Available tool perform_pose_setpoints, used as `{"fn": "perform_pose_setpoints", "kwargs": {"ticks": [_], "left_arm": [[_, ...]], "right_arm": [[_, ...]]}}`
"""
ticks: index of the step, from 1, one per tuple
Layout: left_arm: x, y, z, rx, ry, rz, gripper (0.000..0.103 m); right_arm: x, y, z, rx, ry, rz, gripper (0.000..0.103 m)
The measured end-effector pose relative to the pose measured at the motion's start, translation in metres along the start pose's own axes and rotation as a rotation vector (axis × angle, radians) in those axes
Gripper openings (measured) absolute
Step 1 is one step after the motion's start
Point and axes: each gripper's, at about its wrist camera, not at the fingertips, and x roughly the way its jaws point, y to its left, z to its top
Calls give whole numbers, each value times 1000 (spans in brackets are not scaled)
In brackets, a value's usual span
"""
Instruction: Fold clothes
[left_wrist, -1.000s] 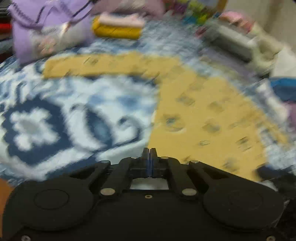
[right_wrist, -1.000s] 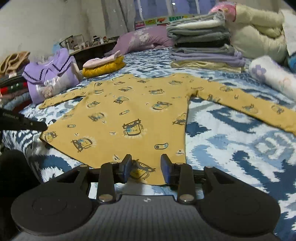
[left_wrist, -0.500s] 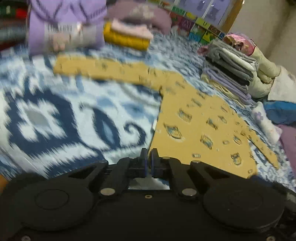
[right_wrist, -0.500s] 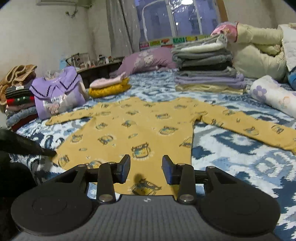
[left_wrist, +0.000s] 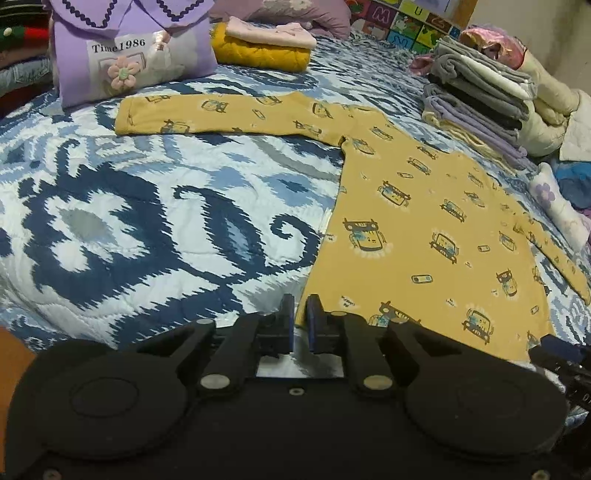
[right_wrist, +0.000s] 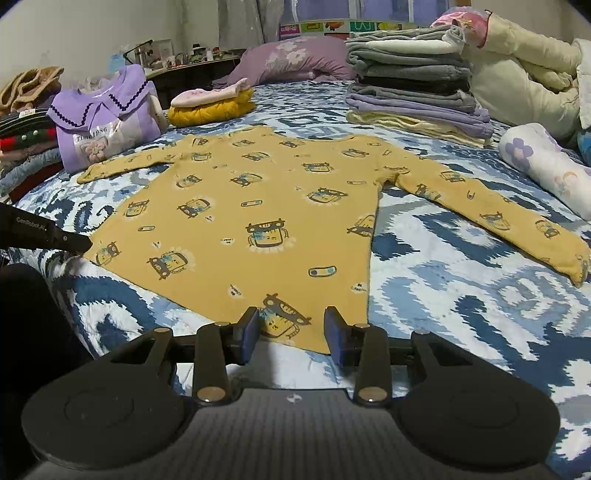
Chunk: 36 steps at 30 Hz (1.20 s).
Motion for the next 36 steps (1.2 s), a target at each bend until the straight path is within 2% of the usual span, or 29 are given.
{"fn": "perform_pose_setpoints", "kwargs": {"ticks": [2, 3, 5, 6, 8, 10, 11, 12, 13, 15, 21, 23, 26, 30, 33, 36], "left_arm": [[-12, -11, 2, 56, -83, 96, 24], [-18, -18, 3, 103, -137, 124, 24], [-28, -32, 5, 152, -215, 100, 25], [-30, -38, 6, 159, -228, 64, 26], [-24, -51, 4, 186, -228, -14, 27], [-9, -60, -3, 210, -208, -34, 30], [6, -61, -8, 221, -156, -23, 43], [23, -59, -14, 234, -76, 6, 45], [27, -57, -19, 257, -81, 9, 48], [23, -59, -22, 317, -98, 26, 48], [21, -60, -21, 309, -97, 35, 50], [20, -59, -20, 300, -93, 33, 51], [14, -59, -21, 283, -90, 27, 52], [3, -63, -15, 254, -117, 1, 61], [-5, -79, -8, 293, -161, -37, 61], [-6, -112, -5, 380, -165, -119, 61]], "right_arm": [[-5, -2, 1, 18, -27, 14, 37], [-8, -3, 2, 25, -46, 17, 37], [-12, -4, 4, 35, -99, 17, 37], [-14, -4, 5, 40, -127, 17, 37], [-16, -3, 7, 34, -193, 21, 37], [-11, -4, 9, 41, -211, 26, 38], [-5, -5, 9, 54, -188, 24, 40], [8, -8, 9, 74, -107, 16, 47], [19, -10, 5, 79, -36, 10, 47], [16, -6, 2, 35, -29, 4, 47], [5, -13, 0, 63, -21, 36, 46], [-4, -20, -1, 110, -39, 61, 46], [-18, -44, -6, 289, -89, 91, 46], [-30, -83, -12, 491, -148, 31, 46], [-38, -109, -19, 621, -186, 8, 47], [-45, -132, -26, 713, -223, 10, 50]]}}
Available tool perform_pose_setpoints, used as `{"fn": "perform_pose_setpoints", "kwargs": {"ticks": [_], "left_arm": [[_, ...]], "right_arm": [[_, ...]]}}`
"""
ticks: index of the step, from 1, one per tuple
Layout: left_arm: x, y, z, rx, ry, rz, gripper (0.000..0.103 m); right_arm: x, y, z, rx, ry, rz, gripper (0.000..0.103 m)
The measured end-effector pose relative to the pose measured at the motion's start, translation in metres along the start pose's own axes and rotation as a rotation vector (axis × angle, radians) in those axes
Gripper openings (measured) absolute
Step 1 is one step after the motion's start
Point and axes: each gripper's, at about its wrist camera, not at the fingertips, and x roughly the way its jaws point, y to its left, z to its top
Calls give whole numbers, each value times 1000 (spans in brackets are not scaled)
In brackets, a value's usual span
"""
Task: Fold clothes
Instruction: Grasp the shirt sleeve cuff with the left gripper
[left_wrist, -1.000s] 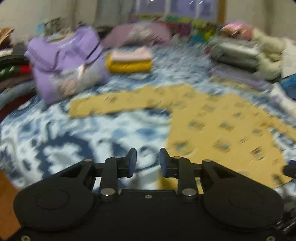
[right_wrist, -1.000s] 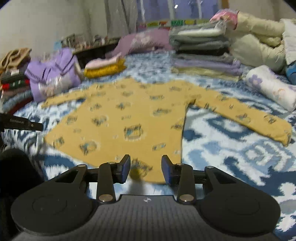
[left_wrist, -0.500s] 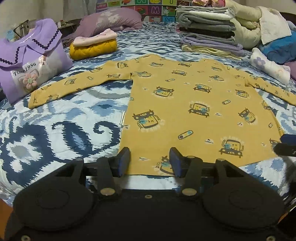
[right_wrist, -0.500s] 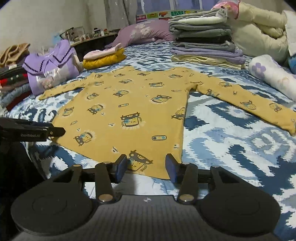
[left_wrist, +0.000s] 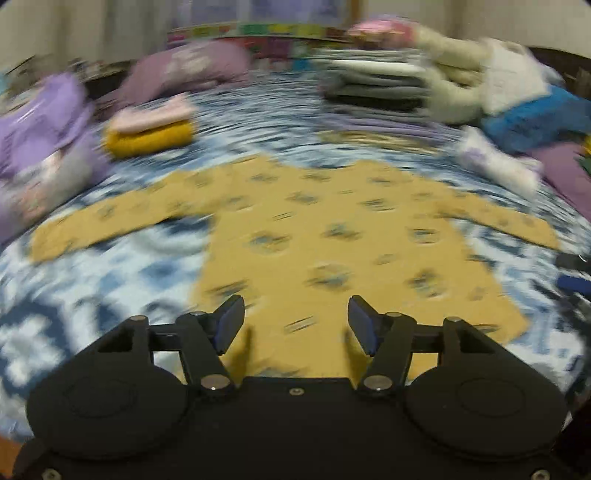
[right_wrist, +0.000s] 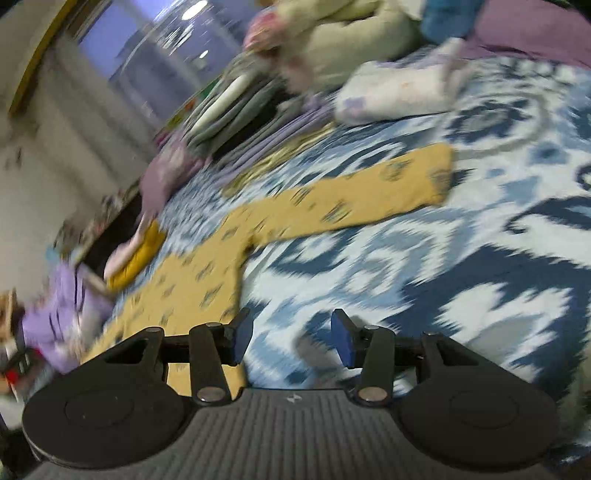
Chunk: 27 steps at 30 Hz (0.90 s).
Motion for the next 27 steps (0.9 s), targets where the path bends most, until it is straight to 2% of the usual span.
{"fn": "perform_pose_setpoints", "kwargs": {"ticks": [4, 10, 13, 16, 19, 22, 27], "left_arm": [[14, -61, 16, 182, -10, -118, 61], [45, -163, 30, 435, -50, -252, 61], [60, -208, 30, 594, -88, -304, 61], [76, -247, 28, 764, -138, -315, 61], [90, -274, 24, 884, -154, -309, 59], [104, -295, 22, 973, -156, -286, 52], [119, -323, 21, 1077, -207, -219, 47]], "right_arm": [[-12, -27, 17, 82, -59, 1, 55], [-26, -68, 41, 218, -127, -18, 62], [-33, -85, 48, 278, -162, -25, 66], [-38, -101, 52, 334, -186, -44, 69], [-39, -112, 53, 374, -192, -59, 69], [-41, -121, 56, 410, -209, -47, 69], [-48, -131, 61, 433, -240, -47, 71]]}}
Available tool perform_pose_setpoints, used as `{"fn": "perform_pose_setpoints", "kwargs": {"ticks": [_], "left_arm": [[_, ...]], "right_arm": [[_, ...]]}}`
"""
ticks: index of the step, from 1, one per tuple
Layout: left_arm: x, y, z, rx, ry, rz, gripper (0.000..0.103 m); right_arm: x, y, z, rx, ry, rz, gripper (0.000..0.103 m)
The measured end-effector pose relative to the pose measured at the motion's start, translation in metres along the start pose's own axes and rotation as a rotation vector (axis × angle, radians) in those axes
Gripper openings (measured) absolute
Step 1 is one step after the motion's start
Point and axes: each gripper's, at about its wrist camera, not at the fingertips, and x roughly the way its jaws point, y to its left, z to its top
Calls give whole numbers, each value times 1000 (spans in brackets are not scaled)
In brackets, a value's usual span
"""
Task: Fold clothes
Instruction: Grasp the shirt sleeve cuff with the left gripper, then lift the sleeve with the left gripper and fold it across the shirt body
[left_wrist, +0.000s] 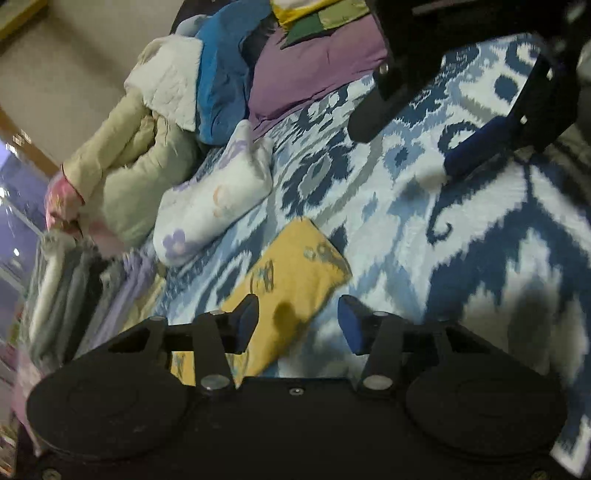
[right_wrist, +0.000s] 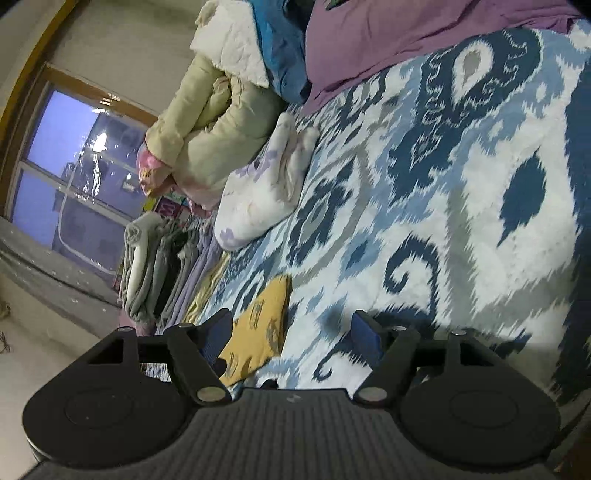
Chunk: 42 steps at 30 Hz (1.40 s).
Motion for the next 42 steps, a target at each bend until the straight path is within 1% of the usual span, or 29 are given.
{"fn": "perform_pose_setpoints", "kwargs": {"ticks": [3, 7, 11, 13, 16, 18, 19, 20, 21, 23, 26, 29, 32, 34, 38, 40, 42], "left_arm": [[11, -7, 8, 65, 4, 49, 45], [23, -12, 18, 76, 22, 100, 40], [35, -9, 25, 38, 62, 132, 34], [41, -6, 29, 18, 87, 137, 34], [49, -2, 36, -9, 121, 139, 29], [53, 2, 40, -42, 140, 131, 29], [55, 5, 41, -61, 147, 125, 26], [56, 8, 42, -87, 155, 116, 10], [54, 13, 41, -132, 160, 98, 7], [47, 26, 37, -229, 161, 85, 6], [30, 50, 25, -364, 138, 83, 6], [11, 82, 10, -532, 104, 51, 5], [-11, 114, -8, -701, 45, 19, 5], [-26, 137, -22, -811, 18, 2, 5], [-56, 176, -58, -993, -17, 15, 5], [-71, 193, -78, -1061, -26, 35, 5], [-81, 205, -94, -1092, -22, 66, 5]], "right_arm": [[0, -6, 5, 28, -9, 1, 71], [2, -10, 9, 49, -18, -4, 71], [2, -13, 12, 66, -33, -2, 71], [1, -15, 13, 76, -44, -3, 71], [1, -18, 15, 86, -54, -6, 71], [1, -19, 15, 85, -59, -9, 71], [2, -19, 15, 82, -61, -12, 71], [2, -18, 14, 78, -63, -16, 71], [2, -18, 13, 73, -65, -20, 71], [2, -16, 13, 65, -68, -23, 71], [2, -14, 11, 55, -70, -14, 71], [3, -10, 9, 37, -62, 11, 72], [11, 1, 3, -11, -19, 62, 72], [19, 14, -4, -67, 27, 104, 73], [35, 48, -27, -237, 118, 167, 73], [41, 68, -42, -342, 159, 193, 72], [44, 88, -60, -455, 195, 218, 71]]}}
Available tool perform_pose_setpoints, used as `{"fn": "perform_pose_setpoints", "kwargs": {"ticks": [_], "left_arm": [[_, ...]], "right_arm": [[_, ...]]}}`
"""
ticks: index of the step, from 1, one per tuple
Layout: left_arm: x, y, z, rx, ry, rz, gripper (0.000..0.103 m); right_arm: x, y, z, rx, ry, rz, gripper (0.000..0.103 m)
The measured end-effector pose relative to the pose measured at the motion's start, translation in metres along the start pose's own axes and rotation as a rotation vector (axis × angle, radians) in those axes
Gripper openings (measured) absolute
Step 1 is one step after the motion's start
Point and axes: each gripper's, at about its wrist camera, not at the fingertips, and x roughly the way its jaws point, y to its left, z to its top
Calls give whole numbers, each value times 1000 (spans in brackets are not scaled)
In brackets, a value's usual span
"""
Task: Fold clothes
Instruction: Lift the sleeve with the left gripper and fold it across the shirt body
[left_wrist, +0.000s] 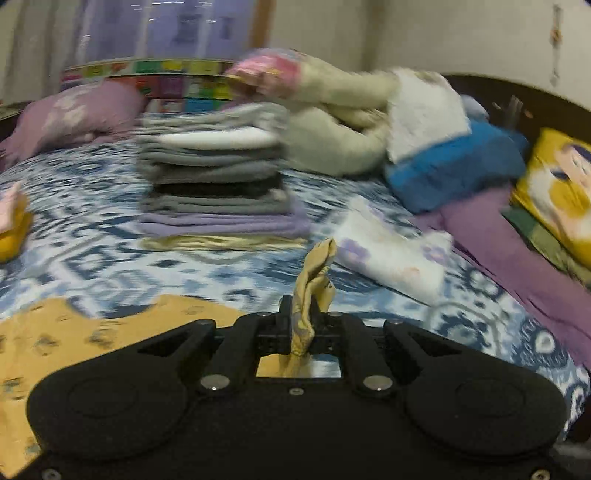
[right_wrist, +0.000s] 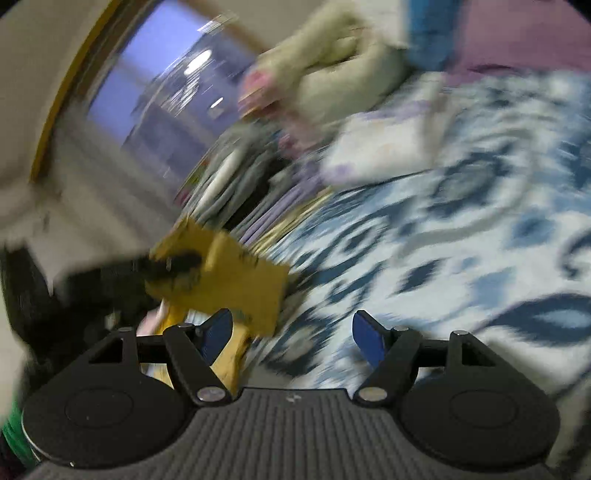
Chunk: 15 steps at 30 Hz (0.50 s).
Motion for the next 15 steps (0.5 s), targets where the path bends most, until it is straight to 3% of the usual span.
{"fn": "perform_pose_setpoints", "kwargs": {"ticks": [7, 15], "left_arm": [[-23, 63, 0, -102, -19, 77, 5], [-54, 119, -19, -205, -59, 141, 5]], "right_arm": [[33, 70, -38, -367, 156, 6, 65], [56, 102, -80, -549, 272, -46, 62]]}}
